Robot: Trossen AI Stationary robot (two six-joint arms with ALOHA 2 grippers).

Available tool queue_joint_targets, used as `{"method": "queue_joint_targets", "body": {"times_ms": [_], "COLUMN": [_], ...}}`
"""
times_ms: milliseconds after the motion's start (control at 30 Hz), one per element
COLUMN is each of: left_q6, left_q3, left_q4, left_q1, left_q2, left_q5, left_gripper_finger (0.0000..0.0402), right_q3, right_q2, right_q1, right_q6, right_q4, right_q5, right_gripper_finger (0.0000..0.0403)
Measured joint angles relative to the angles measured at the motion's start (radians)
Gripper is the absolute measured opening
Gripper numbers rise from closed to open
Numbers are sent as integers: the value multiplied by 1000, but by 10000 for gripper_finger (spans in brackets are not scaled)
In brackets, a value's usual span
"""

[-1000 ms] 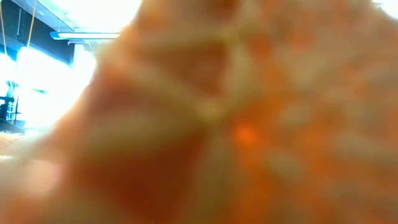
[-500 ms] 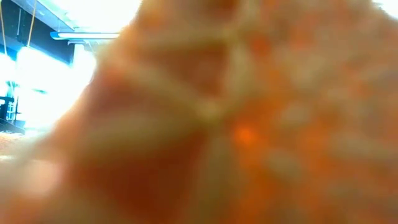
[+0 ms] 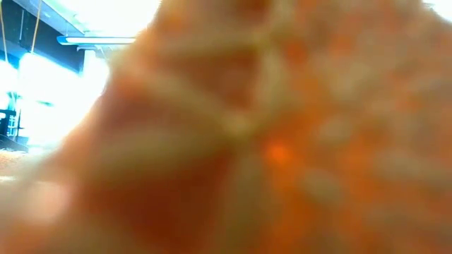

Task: Sort microfiber towel by color & place in baskets
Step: Put the green towel into the bottom transparent bin

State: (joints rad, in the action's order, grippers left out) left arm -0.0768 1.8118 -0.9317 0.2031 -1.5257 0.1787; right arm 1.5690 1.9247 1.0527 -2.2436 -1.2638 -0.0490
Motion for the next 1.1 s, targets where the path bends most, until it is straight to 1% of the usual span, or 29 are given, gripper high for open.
{"method": "queue_joint_targets", "body": {"times_ms": [233,467,600,800,933,1100], "left_q6": [-20,-30,-52,-53,-53,-60], "left_q3": [0,0,0,0,0,0], "left_q4": [0,1,0,1,1,1], "left_q1": [0,0,0,0,0,0], "left_q2": [0,0,0,0,0,0], "left_q5": [0,0,0,0,0,0], "left_gripper_finger": [145,145,145,145,145,145], "right_q3": [-131,-216,-245,-250,-232,-194], "right_q2": [0,0,0,0,-1,-44], "right_q1": [2,-5,-12,-14,-26,-26], "right_q6": [-1,-1,1,18,25,26], "right_q4": [111,140,137,145,148,121], "right_q5": [1,-1,-2,-2,-2,-2], "right_gripper_finger": [1,1,1,3,30,96]}}
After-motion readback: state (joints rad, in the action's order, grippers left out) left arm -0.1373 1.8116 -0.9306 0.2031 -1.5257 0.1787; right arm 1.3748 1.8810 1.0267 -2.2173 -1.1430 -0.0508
